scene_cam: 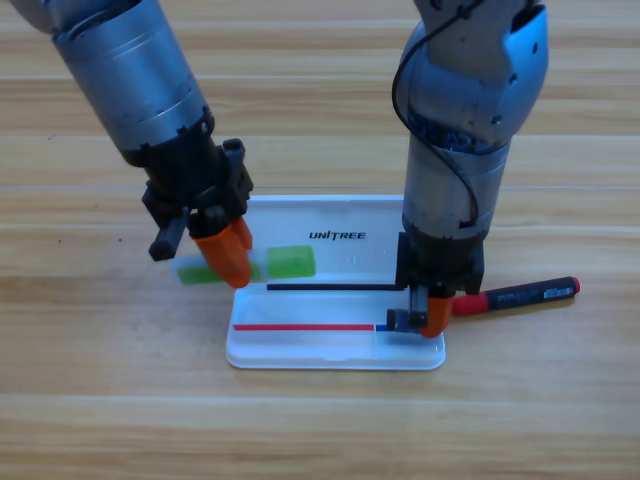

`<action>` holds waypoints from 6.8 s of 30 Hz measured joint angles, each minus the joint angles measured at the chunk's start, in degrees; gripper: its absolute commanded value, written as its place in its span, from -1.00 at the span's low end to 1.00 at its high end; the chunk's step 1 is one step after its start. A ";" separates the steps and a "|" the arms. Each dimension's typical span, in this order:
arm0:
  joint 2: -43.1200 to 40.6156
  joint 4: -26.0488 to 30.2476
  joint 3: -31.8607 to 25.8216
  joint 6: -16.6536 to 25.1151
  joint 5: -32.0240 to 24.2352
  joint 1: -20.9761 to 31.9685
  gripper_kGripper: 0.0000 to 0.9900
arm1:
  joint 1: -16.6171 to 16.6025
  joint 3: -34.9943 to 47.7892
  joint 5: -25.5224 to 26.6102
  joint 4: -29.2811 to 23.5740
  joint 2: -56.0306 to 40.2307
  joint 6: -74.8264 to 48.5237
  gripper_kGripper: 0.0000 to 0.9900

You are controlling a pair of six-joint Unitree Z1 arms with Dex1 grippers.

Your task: Clean up eraser and pencils

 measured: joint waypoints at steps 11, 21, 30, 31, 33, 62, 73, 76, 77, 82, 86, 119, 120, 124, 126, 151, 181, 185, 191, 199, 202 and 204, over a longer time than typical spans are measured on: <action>0.00 0.04 0.05 0.29 0.00 0.00 -1.00 | 0.00 -0.57 -0.65 0.00 1.65 -0.02 0.67; 0.06 0.04 0.06 0.47 0.00 -0.02 -1.00 | 0.01 1.49 -0.76 1.91 -3.88 -0.12 0.74; 4.63 0.05 -1.55 0.47 -2.30 -0.15 -1.00 | -3.17 10.64 -0.67 2.98 -15.35 -9.91 0.74; 5.74 0.05 -2.15 0.47 -2.59 -0.17 -1.00 | -4.26 11.24 -0.69 2.98 -15.01 -11.11 0.74; 7.99 0.04 -3.11 0.47 -2.88 -0.27 -1.00 | -6.74 11.55 -0.82 2.45 -14.23 -12.54 0.74; 15.77 -0.19 -6.82 0.40 -3.20 -1.24 -1.00 | -14.20 2.05 -0.94 -2.46 3.09 -20.48 -1.00; 17.23 -0.42 -8.09 0.10 -3.20 -2.10 -1.00 | -14.21 5.09 -1.46 -2.48 1.76 -20.98 -1.00; 17.25 -0.42 -8.09 0.10 -3.20 -2.11 -1.00 | -14.21 6.34 -1.92 -2.48 1.07 -20.98 -1.00; 17.27 -0.42 -8.09 0.10 -3.20 -2.11 -1.00 | -14.21 6.44 -2.05 -2.48 1.05 -20.98 -1.00; 17.55 -0.42 -8.09 0.09 -3.20 -2.11 -1.00 | -14.21 7.21 -2.61 -2.48 0.68 -20.98 -1.00; 17.84 -0.42 -8.09 -0.37 -3.20 -2.12 0.56 | -14.21 8.30 -2.64 -2.48 -0.16 -20.98 -1.00; -15.99 9.73 -7.47 -1.31 1.71 1.08 1.00 | -2.84 -9.58 2.09 8.00 -4.79 -11.51 -1.00; -18.34 9.66 -6.44 -1.18 1.96 2.39 1.00 | -2.27 -11.82 2.09 8.55 -3.10 -11.09 -1.00; -25.66 6.19 0.50 2.00 1.66 9.26 1.00 | -0.55 -20.07 2.09 10.18 2.99 -10.60 -1.00; -27.96 1.98 6.12 3.66 -0.04 13.27 1.00 | 0.01 -23.96 2.09 11.57 6.11 -10.57 -1.00; -34.69 -10.66 25.95 5.25 -5.48 24.83 1.00 | 0.88 -35.55 0.24 14.62 17.68 -9.66 -1.00; -33.29 -17.10 29.44 4.56 -9.90 24.84 0.99 | 5.10 -21.65 8.15 15.53 -7.75 -4.93 0.82; -28.75 -23.05 28.22 1.32 -13.20 24.91 0.89 | 5.16 -18.88 8.31 15.58 -11.32 -4.51 0.82; -12.71 -27.67 16.58 -2.23 -24.35 27.20 0.80 | 5.17 -15.49 12.62 15.57 -15.17 -2.08 0.82; 1.66 -34.22 8.30 -5.42 -28.11 29.28 0.07 | 5.20 -2.49 14.47 5.02 -24.03 0.35 0.83; 3.28 -35.85 8.30 -5.28 -28.41 29.41 -0.74 | 5.20 2.98 16.14 -0.24 -28.19 0.75 0.83; 4.33 -36.63 8.30 -3.98 -28.61 29.41 -1.00 | 5.20 4.70 16.60 -2.15 -30.60 1.17 0.83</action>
